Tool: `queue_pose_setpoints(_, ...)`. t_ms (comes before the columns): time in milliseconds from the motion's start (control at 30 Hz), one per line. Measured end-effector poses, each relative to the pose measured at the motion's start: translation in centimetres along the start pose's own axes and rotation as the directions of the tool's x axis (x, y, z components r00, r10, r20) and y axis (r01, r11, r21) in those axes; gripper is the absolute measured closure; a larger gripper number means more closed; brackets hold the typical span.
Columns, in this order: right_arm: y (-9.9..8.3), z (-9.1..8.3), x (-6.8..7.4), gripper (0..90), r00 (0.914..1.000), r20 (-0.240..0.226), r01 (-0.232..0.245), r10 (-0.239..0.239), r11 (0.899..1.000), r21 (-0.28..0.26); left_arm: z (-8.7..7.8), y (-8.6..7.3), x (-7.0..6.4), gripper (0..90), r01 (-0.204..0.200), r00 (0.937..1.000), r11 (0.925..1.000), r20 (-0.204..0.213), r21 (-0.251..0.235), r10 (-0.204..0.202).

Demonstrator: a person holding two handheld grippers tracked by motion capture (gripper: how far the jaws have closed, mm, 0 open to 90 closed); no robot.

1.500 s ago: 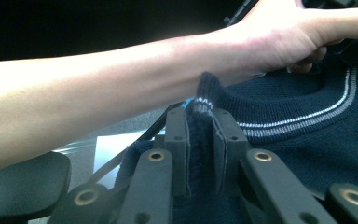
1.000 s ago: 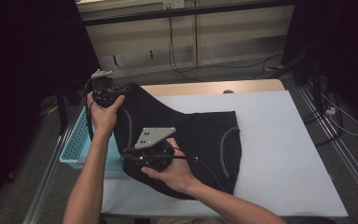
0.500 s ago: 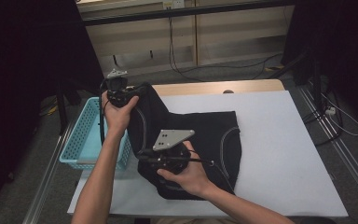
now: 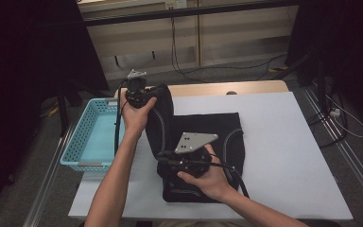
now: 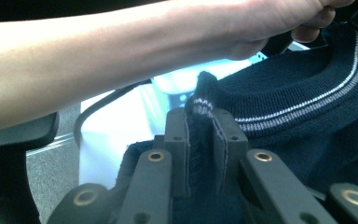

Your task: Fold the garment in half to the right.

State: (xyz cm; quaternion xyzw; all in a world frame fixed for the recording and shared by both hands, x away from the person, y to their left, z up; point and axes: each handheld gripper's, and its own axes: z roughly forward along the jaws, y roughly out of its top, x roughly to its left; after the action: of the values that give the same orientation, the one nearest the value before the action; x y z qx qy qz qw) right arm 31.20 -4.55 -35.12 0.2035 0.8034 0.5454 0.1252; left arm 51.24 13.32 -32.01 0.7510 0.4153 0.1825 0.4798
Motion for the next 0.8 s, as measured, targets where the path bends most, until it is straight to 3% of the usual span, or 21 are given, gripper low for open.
queue_pose_setpoints(433,-2.7,-1.8,-0.5,78.3,0.999,0.044,-0.013,0.011,0.999,0.037,2.8,-0.4,-2.7,76.5,-0.016,0.9987,0.9996,0.049,0.021,0.015)
queue_pose_setpoints(533,-3.4,-2.4,-0.8,78.3,0.9983,0.056,-0.021,0.019,0.999,0.04,3.3,-0.7,-3.0,76.5,-0.017,0.9981,0.9996,0.06,0.024,0.015)
queue_pose_setpoints(600,-3.7,-2.8,-0.9,78.1,0.9972,0.07,-0.031,0.028,0.999,0.044,3.6,-0.8,-2.9,76.5,0.006,0.9964,0.9996,0.084,0.026,-0.008)
queue_pose_setpoints(800,-5.1,-4.2,-1.2,78.0,0.9937,0.102,-0.055,0.048,0.996,0.064,4.4,-1.2,-3.4,76.5,0.003,0.9965,0.9995,0.084,0.03,-0.005)
